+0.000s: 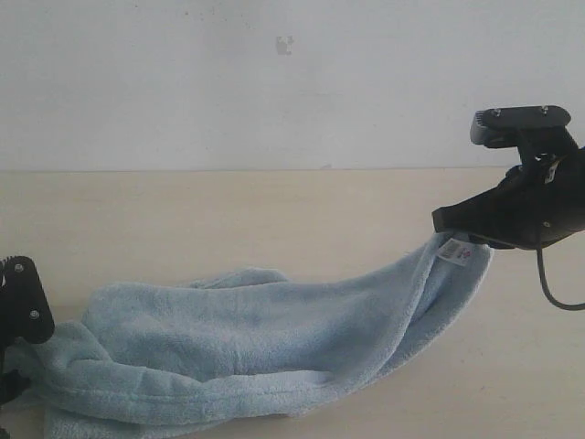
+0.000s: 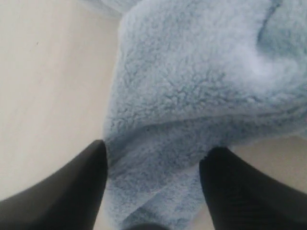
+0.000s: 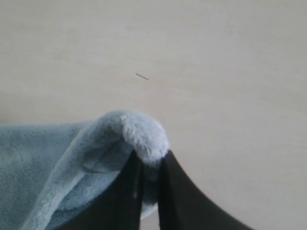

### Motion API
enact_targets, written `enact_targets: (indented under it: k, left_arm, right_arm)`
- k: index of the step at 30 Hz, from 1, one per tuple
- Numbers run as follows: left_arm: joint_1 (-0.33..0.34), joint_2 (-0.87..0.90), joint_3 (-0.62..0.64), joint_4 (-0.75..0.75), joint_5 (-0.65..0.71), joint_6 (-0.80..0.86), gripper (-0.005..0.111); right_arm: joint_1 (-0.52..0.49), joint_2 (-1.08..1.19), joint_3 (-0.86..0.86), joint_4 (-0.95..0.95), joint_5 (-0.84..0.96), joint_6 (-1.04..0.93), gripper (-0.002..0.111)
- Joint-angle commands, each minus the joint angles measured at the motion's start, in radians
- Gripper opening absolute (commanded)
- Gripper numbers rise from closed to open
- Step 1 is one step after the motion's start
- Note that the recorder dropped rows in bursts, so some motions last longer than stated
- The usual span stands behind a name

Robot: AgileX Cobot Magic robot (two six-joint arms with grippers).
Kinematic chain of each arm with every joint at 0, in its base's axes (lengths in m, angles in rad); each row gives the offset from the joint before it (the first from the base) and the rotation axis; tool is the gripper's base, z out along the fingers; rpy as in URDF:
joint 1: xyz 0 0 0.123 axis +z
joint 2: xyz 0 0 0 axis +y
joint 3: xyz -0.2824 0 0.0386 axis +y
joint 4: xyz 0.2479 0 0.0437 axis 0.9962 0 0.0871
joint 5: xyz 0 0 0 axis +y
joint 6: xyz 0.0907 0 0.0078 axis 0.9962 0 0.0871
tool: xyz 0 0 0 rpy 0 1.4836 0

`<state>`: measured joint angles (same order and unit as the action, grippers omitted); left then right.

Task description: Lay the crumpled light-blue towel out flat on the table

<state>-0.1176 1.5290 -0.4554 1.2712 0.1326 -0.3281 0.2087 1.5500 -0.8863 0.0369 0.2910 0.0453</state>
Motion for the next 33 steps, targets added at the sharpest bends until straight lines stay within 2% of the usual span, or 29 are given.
enact_targets:
  k: [1, 2, 5, 6, 11, 14, 17, 21, 25, 29, 33]
  left_arm:
    - [0.003, 0.004, -0.004, 0.011, -0.005, -0.012, 0.045]
    - [0.003, 0.002, -0.004, 0.011, -0.005, -0.012, 0.038]
    - [0.003, -0.014, -0.012, -0.034, 0.002, -0.05, 0.008]
    - [0.003, -0.028, -0.02, -0.065, 0.008, -0.071, 0.004]
    - [0.003, -0.147, -0.106, -0.219, 0.125, -0.155, 0.004]
    - [0.003, -0.28, -0.165, -0.317, 0.182, -0.199, 0.004]
    - [0.003, -0.438, -0.186, -0.37, 0.158, -0.199, 0.004]
    - [0.003, -0.638, -0.182, -0.37, 0.054, -0.199, 0.004]
    - [0.003, -0.696, -0.153, -0.319, 0.071, -0.125, 0.004]
    - [0.003, -0.661, -0.054, -0.326, 0.125, -0.104, 0.004]
    - [0.003, -0.65, 0.042, -0.326, 0.07, -0.047, 0.004]
  right_arm:
    - [0.001, -0.002, 0.003, 0.003, -0.01, 0.003, 0.0]
    - [0.001, -0.002, 0.003, 0.003, -0.01, 0.003, 0.0]
    - [0.001, -0.002, 0.003, 0.003, -0.01, 0.003, 0.0]
    - [0.001, -0.002, 0.003, 0.003, -0.01, 0.003, 0.0]
    - [0.001, -0.009, 0.003, -0.006, -0.017, -0.017, 0.0]
    - [0.001, -0.054, -0.009, -0.005, -0.017, -0.021, 0.0]
    - [0.001, -0.153, -0.024, -0.005, 0.0, -0.021, 0.0]
    - [0.001, -0.342, -0.029, -0.005, 0.004, -0.037, 0.0]
    - [0.001, -0.422, -0.029, -0.013, 0.014, -0.14, 0.0]
    - [0.001, -0.358, 0.019, -0.022, 0.047, -0.14, 0.0]
    - [0.001, -0.269, 0.086, -0.024, 0.054, -0.143, 0.0]
